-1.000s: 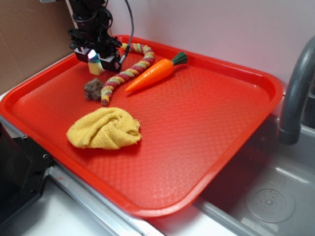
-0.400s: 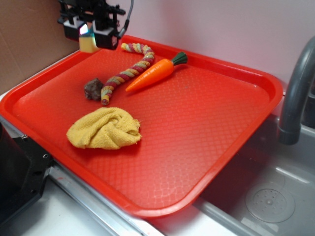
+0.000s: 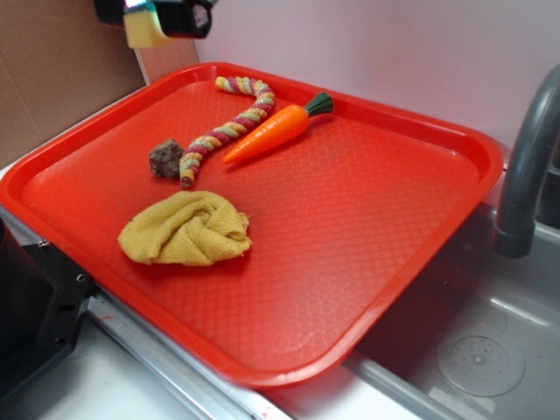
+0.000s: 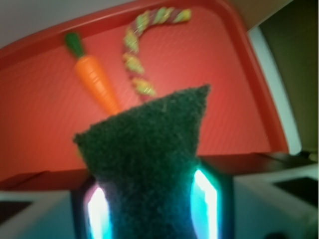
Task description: Grab the green sponge.
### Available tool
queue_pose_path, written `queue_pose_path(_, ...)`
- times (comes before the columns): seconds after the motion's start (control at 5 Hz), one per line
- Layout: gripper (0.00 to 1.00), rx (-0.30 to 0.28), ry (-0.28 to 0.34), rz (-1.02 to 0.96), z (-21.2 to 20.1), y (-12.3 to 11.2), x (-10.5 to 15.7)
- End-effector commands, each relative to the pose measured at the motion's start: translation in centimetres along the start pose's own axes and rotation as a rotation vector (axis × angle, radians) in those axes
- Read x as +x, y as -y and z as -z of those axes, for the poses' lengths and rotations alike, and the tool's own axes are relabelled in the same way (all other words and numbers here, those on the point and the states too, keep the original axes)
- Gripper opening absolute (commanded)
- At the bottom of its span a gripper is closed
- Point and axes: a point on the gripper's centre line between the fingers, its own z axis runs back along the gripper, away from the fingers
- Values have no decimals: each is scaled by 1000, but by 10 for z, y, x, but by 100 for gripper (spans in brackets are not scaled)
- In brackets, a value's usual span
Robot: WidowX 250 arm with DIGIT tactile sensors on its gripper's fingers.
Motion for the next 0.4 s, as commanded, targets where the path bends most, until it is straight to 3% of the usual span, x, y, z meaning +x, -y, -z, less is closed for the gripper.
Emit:
queue_pose_path(0.0, 0, -47, 117, -11, -33, 2, -35)
queue_pose_path(0.2, 0, -63, 76, -76, -33, -6, -20)
